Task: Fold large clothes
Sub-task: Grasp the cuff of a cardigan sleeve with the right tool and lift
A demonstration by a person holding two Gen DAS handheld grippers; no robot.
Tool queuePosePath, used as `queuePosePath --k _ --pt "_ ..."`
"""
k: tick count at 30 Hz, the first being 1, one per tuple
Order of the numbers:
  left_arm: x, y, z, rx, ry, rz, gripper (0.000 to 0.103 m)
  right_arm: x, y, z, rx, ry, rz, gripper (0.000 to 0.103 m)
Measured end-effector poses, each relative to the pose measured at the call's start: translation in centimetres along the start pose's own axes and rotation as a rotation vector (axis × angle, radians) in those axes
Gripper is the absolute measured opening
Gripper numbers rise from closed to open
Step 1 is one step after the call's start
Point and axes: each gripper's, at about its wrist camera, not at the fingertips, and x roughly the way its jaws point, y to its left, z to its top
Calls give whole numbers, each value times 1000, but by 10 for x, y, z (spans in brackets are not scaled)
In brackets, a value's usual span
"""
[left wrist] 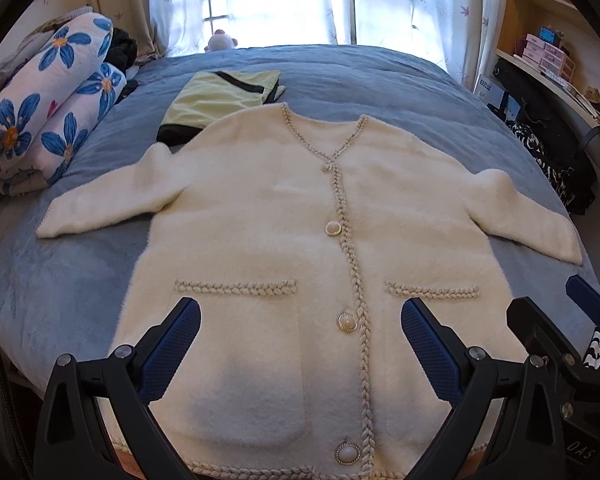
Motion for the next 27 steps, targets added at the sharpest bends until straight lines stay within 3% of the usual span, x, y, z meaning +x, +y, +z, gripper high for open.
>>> queuePosePath --k 9,17,22,27 --pt "-11 -31 34 102 -85 26 100 -17 -19 28 -107 -111 -176 103" --pt "-31 -64 81 127 -224 -30 100 -51 -82 76 -37 -219 -277 103" --pt "-28 -98 108 172 -254 -70 100 -51 -134 99 47 -190 -283 103" --pt "-7 -142 130 196 -259 -154 100 -20 -187 106 111 -60 -303 103"
